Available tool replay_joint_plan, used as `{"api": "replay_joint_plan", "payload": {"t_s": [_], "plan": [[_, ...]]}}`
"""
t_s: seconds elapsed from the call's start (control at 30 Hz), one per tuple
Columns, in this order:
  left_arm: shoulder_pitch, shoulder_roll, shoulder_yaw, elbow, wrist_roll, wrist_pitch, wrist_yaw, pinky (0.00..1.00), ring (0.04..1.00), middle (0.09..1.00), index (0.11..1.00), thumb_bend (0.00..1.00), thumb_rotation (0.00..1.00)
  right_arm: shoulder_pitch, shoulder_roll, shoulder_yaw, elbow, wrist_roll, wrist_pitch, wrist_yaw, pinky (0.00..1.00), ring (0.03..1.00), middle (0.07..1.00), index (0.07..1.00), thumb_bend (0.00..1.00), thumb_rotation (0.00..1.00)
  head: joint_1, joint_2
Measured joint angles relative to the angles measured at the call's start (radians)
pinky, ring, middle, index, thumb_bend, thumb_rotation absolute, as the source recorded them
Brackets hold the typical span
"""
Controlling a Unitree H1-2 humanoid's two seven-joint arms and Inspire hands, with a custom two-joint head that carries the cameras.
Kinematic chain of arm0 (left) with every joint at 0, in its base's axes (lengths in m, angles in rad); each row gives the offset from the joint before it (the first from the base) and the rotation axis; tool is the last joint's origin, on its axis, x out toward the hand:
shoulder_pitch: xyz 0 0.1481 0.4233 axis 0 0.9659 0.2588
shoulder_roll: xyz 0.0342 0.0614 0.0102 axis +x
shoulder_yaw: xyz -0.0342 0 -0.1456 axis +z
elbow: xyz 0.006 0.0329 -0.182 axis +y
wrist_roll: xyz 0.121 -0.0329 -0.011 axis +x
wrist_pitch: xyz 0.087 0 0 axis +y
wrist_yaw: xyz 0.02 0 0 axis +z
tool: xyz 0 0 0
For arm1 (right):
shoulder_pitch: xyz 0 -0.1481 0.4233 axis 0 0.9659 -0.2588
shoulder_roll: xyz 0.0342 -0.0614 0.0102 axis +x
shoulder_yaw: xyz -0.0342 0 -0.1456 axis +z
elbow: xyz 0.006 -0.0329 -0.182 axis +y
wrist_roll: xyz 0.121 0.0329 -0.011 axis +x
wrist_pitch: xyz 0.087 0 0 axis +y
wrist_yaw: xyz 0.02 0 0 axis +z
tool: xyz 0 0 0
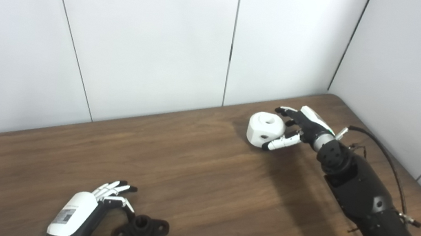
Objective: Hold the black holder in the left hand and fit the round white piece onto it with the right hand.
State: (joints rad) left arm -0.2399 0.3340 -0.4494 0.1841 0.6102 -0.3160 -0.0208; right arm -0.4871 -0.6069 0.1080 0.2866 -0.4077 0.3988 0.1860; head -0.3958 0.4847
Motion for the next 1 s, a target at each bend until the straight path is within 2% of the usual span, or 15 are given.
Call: {"api": "replay_joint_plan", "payload": {"t_s": [0.1,0.23,0.4,0.5,0.53,0.57,0.63,0.83,1.0], "plan": [[0.0,0.0,0.001,0.0,0.0,0.0,0.0,0.9,0.928,0.861,0.484,0.52,0.05,-0.009,0.004,0.012,0.012,-0.011,-0.004,-0.006,0.67,0.832,0.907,0.846,0.89,0.29,0.006,0.003],[0.0,0.0,0.001,0.001,-0.001,0.0,0.0,0.91,0.932,0.864,0.484,0.52,0.05,-0.017,0.004,0.037,0.023,-0.033,-0.011,-0.008,0.74,0.874,0.908,0.811,0.87,0.28,0.008,0.008],[0.0,0.0,0.001,0.002,-0.002,0.0,0.0,0.91,0.929,0.864,0.484,0.52,0.05,-0.028,0.006,0.053,0.034,-0.05,-0.011,-0.008,0.76,0.889,0.907,0.766,0.86,0.25,0.014,0.011],[0.0,0.0,0.002,0.002,-0.001,0.0,0.0,0.91,0.928,0.865,0.484,0.52,0.05,-0.03,0.011,0.056,0.035,-0.058,-0.011,-0.01,0.77,0.887,0.896,0.686,0.83,0.21,0.02,0.018],[0.0,0.0,0.002,0.002,-0.001,0.0,0.0,0.91,0.928,0.864,0.484,0.52,0.05,-0.031,0.013,0.058,0.035,-0.063,-0.011,-0.013,0.77,0.877,0.881,0.624,0.81,0.19,0.02,0.018],[0.0,0.0,0.002,0.002,-0.001,0.0,0.0,0.91,0.928,0.864,0.484,0.52,0.05,-0.03,0.016,0.06,0.036,-0.066,-0.012,-0.019,0.77,0.871,0.874,0.559,0.67,0.17,0.02,0.018],[0.001,0.0,0.002,0.003,-0.001,0.0,0.002,0.91,0.928,0.864,0.484,0.52,0.05,-0.03,0.025,0.062,0.041,-0.072,-0.016,-0.035,0.77,0.854,0.85,0.5,0.56,0.15,0.031,0.021],[0.002,0.0,0.003,0.002,-0.001,0.0,0.003,0.91,0.928,0.866,0.484,0.52,0.05,-0.025,0.074,0.065,0.045,-0.081,-0.078,-0.099,0.73,0.796,0.785,0.482,0.52,0.13,0.031,0.028],[0.002,-0.001,0.003,0.002,0.004,0.0,0.006,0.9,0.925,0.864,0.484,0.52,0.05,-0.017,0.093,0.067,0.045,-0.093,-0.097,-0.129,0.71,0.778,0.773,0.483,0.52,0.13,0.031,0.031]]}}
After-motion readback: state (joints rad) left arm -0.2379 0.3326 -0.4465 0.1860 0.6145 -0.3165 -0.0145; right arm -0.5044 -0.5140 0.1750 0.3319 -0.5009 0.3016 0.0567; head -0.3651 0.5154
